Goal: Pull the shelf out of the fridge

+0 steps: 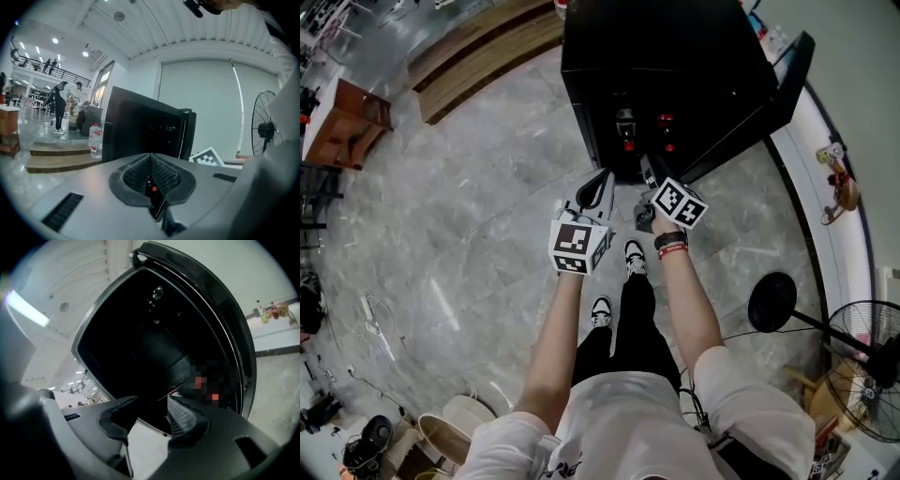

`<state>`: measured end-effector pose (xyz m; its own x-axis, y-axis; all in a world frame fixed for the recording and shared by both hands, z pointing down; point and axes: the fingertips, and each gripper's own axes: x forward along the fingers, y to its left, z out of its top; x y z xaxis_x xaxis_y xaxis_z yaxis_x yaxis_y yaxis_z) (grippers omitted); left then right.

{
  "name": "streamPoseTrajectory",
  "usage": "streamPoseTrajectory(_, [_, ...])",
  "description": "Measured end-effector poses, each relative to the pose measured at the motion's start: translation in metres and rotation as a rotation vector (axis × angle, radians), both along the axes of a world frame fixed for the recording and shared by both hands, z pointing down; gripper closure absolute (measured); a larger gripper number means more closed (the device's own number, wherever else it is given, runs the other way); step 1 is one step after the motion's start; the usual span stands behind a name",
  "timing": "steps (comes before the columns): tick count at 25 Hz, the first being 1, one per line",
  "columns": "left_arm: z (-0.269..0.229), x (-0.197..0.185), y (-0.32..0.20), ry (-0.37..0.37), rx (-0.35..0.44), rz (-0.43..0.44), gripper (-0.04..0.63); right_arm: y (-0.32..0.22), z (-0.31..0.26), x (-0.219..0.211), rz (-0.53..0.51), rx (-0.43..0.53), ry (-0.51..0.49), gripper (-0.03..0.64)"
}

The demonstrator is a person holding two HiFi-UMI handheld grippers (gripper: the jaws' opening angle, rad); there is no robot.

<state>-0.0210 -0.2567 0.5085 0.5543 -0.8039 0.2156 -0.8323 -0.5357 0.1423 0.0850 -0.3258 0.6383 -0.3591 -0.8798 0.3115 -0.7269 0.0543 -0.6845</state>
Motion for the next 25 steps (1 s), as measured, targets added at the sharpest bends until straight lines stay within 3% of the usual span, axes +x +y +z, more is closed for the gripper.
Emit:
streamPoseTrajectory(14, [0.041,-0.008,-0.039,-0.02,-0.022,0.005,0.577,-0.084,0.069,0.0,0.106,-0.026,-0.211,0.336])
streamPoseTrajectory(25, [0.063,0.014,-0.073,-0.012,-0.006,0.023,0.577,-0.123,0.102,0.01,0.233,-0.003,-0.527,0.334])
